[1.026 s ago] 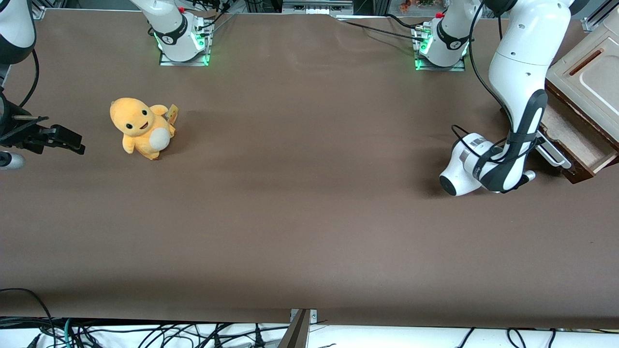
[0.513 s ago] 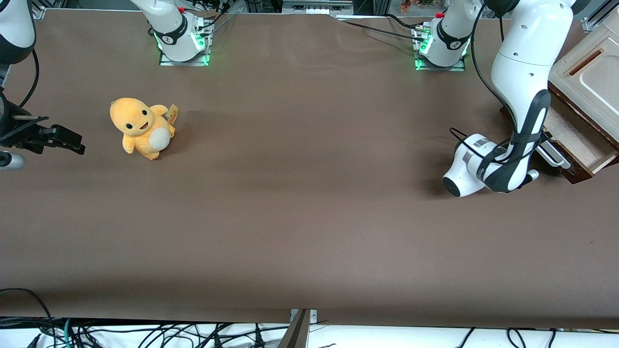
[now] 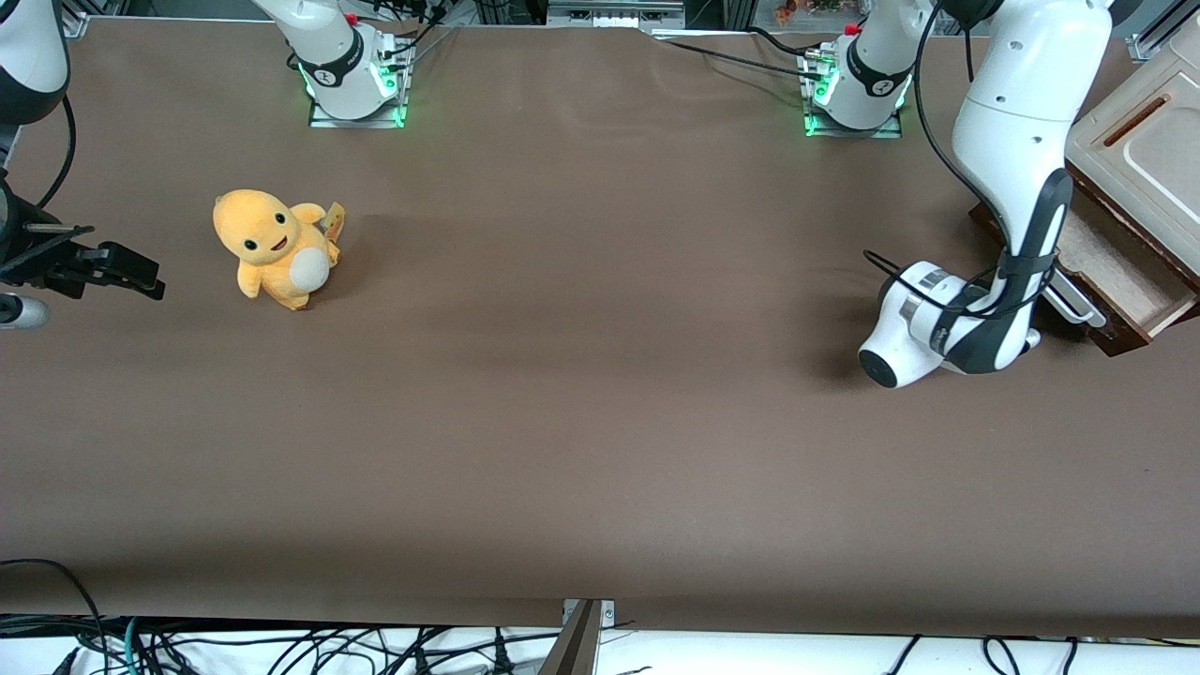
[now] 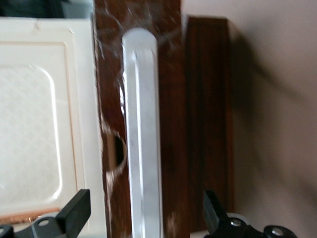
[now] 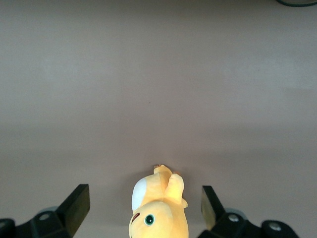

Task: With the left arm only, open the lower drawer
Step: 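Open the left gripper and lift it off the handle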

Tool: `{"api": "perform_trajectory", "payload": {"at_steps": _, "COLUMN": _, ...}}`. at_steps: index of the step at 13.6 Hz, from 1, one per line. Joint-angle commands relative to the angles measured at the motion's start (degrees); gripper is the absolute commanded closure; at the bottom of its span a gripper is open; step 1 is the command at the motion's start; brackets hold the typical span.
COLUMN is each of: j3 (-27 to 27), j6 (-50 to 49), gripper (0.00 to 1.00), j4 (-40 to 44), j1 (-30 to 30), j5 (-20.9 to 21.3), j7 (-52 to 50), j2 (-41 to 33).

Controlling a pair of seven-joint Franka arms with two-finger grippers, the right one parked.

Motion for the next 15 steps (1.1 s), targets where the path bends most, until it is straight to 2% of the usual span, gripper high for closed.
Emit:
{"api": "perform_trajectory", "payload": {"at_steps": 1, "j3": -1.81, "j6": -1.16, "gripper": 0.00, "j4": 1.16, "j1": -0.24, "j5": -8.08, "j7": 3.24, "j2": -5.65}}
{"api": "perform_trajectory", "payload": {"at_steps": 3, "j3": -2.00, "j6": -1.16, "gripper": 0.00, "j4": 1.95, "j1": -0.24, "j5": -13.36, "j7": 4.64, "j2": -8.82}}
{"api": "perform_trajectory", "payload": {"at_steps": 6, "j3": -3.13, "j6": -1.07, "gripper": 0.00, "j4": 3.44, "j1": 0.11, "j5": -17.59, "j7": 11.47, "j2": -13.56}}
{"api": "perform_trajectory", "payload": {"at_steps": 8, "j3": -2.88, "j6": -1.07, "gripper": 0.00, "j4": 6.25, "j1": 1.33, "j5": -25.73, "j7": 18.15, "j2": -17.77}}
{"api": "perform_trajectory", "payload": {"at_steps": 9, "j3": -2.96, "j6": -1.16, "gripper": 0.00, "j4": 7.05, "j1": 2.39, "j5": -28.47, "j7": 21.92, "j2": -19.97}}
{"api": "perform_trajectory", "payload": {"at_steps": 12, "j3": -2.79, "j6": -1.33, "gripper": 0.00, "j4": 10.46, "j1": 3.62, "j5": -32.88, "j7": 35.18, "j2": -26.39}}
{"api": "perform_trajectory", "payload": {"at_steps": 15, "j3": -2.70, "j6": -6.50, "gripper": 0.00, "j4": 21.34, "j1": 4.06, "j5": -35.34, "j7": 47.51, "j2": -26.58}}
